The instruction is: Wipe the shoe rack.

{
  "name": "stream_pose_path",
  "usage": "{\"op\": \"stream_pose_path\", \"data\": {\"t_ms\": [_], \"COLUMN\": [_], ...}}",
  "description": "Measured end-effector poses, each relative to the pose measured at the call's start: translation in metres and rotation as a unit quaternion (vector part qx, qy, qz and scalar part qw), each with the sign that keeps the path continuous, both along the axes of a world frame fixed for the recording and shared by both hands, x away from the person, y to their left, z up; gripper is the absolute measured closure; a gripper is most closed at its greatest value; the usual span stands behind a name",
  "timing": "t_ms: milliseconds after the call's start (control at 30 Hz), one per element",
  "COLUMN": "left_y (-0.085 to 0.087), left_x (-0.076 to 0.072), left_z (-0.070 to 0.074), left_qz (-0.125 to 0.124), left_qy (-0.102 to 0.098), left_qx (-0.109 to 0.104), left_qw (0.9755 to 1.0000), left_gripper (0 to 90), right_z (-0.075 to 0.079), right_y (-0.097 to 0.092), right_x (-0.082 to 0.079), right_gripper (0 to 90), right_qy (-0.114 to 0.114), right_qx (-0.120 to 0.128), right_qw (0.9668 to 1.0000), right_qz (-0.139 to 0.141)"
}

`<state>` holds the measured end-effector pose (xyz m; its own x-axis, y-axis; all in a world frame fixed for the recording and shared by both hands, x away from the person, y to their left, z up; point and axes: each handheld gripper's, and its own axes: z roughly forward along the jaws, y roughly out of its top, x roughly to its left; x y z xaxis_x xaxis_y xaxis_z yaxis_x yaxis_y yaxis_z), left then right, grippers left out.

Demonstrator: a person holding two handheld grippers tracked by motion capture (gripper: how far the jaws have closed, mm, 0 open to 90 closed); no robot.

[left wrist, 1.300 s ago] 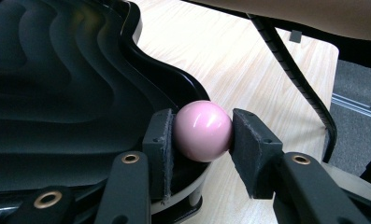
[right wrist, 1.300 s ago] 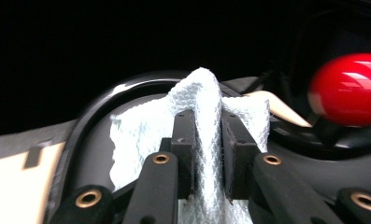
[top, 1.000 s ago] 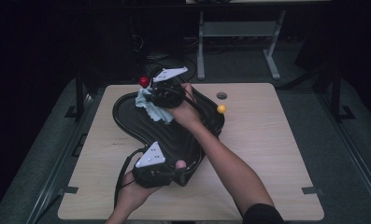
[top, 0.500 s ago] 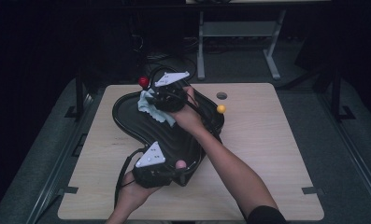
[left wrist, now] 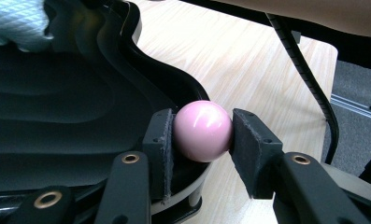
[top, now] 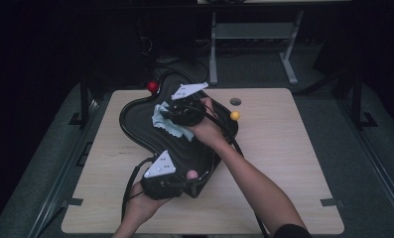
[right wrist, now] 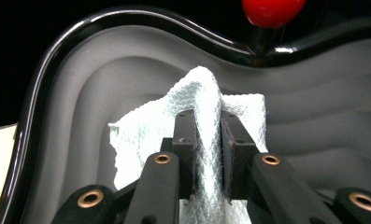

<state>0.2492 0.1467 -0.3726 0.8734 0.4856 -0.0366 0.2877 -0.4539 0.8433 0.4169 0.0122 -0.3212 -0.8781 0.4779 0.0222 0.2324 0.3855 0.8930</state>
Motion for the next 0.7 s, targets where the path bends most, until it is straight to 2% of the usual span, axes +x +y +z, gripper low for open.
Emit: {"op": "stream_pose_path", "data": {"t_ms": [67, 100, 333, 367, 400, 467, 500, 567, 633, 700], "left_y": [0.000, 0.000, 0.000, 0.000, 0.000, 0.000, 0.000, 0.000, 0.000, 0.000], "left_x": [0.000, 0.000, 0.000, 0.000, 0.000, 0.000, 0.000, 0.000, 0.000, 0.000], "left_z": [0.000, 0.000, 0.000, 0.000, 0.000, 0.000, 0.000, 0.000, 0.000, 0.000], "left_qz": [0.000, 0.001, 0.000, 0.001, 0.001, 0.001, 0.001, 0.001, -0.001, -0.001], "left_qy": [0.000, -0.001, -0.001, -0.002, -0.002, -0.002, -0.002, -0.001, 0.000, 0.000], "left_qx": [0.000, 0.000, 0.002, 0.002, 0.002, 0.001, 0.001, 0.001, 0.001, 0.002], "left_qw": [1.0000, 1.0000, 1.0000, 1.0000, 1.0000, 1.0000, 1.0000, 1.0000, 1.0000, 1.0000], "left_gripper": [60.1, 60.1, 60.1, 60.1, 60.1, 60.0, 60.1, 60.1, 60.1, 60.1], "right_z": [-0.003, -0.004, -0.008, -0.009, -0.012, -0.013, -0.016, -0.018, -0.020, -0.023], "right_y": [-0.013, -0.016, -0.013, -0.015, -0.024, -0.028, -0.038, -0.041, -0.042, -0.040], "right_x": [0.008, 0.008, -0.013, -0.014, -0.009, -0.007, -0.004, -0.005, -0.012, -0.023], "right_gripper": [78.0, 78.0, 77.8, 77.9, 77.9, 77.9, 77.9, 77.9, 77.8, 77.7], "right_qy": [0.012, 0.015, 0.002, 0.004, 0.011, 0.012, 0.020, 0.020, 0.020, 0.019], "right_qx": [0.004, 0.003, -0.008, -0.008, -0.007, -0.007, -0.004, -0.006, -0.009, -0.009], "right_qw": [0.9996, 0.9995, 0.9999, 0.9999, 0.9999, 0.9998, 0.9994, 0.9993, 0.9994, 0.9998], "right_qz": [-0.025, -0.028, 0.008, 0.009, -0.006, -0.013, -0.027, -0.029, -0.026, -0.005]}}
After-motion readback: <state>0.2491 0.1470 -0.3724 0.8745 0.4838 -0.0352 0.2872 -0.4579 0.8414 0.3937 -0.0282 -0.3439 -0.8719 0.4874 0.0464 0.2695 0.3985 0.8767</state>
